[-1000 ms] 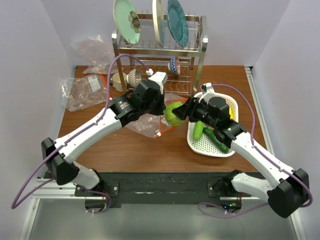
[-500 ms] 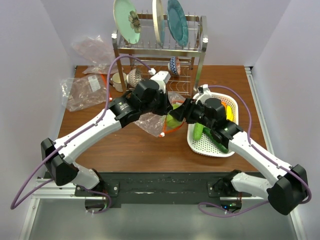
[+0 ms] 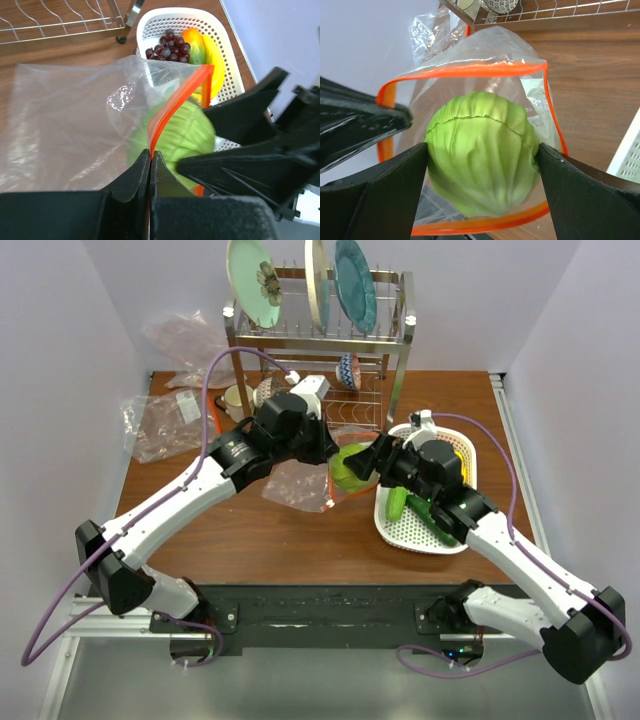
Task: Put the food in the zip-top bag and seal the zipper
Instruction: Place the fake vegetable in the zipper food storage bag.
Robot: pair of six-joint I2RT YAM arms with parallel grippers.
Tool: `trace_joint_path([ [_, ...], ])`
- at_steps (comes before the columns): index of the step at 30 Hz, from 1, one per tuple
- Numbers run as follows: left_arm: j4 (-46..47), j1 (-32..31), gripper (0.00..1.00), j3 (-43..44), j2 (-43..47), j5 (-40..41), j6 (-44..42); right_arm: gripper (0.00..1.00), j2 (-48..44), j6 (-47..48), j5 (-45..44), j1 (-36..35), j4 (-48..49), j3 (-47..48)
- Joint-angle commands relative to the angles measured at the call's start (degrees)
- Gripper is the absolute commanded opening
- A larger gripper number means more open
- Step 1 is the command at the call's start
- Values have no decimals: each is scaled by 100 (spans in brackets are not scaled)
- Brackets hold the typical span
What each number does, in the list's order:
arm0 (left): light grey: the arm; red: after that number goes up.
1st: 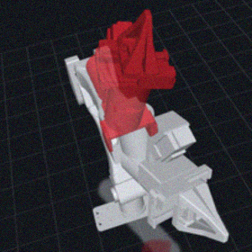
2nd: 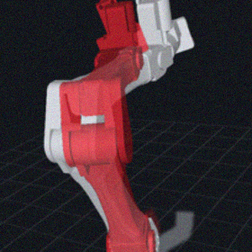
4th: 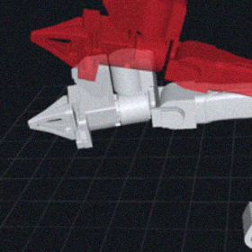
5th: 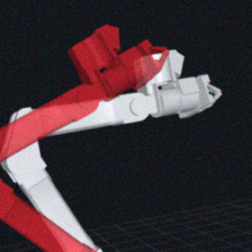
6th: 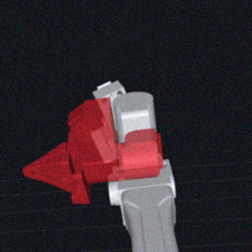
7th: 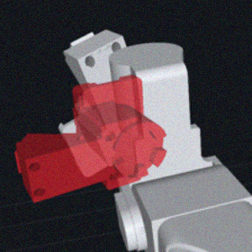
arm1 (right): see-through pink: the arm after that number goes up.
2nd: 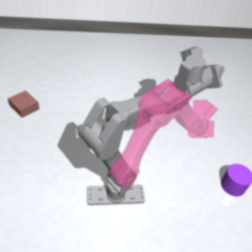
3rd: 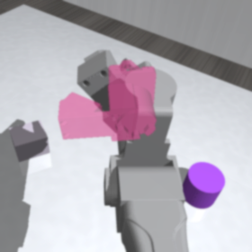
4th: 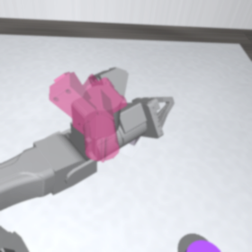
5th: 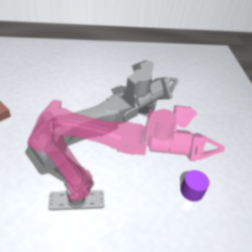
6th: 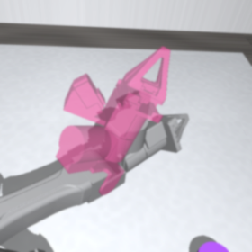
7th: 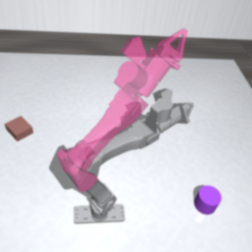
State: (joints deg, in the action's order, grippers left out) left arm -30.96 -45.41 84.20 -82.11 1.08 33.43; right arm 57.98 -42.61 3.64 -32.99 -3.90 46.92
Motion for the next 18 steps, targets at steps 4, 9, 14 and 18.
trace_joint_path([
  [4,204,155,0,-158,204,-82,23,91,-129,595,-259,-23,-1270,1266],
  [9,345,173,0,-238,274,-231,85,92,-76,684,-188,-23,-1499,1382],
  [14,319,164,0,-132,300,-319,94,97,91,693,-48,-23,-1464,1355],
  [18,275,181,0,-97,344,-328,102,99,135,693,-56,-23,-1420,1320],
])
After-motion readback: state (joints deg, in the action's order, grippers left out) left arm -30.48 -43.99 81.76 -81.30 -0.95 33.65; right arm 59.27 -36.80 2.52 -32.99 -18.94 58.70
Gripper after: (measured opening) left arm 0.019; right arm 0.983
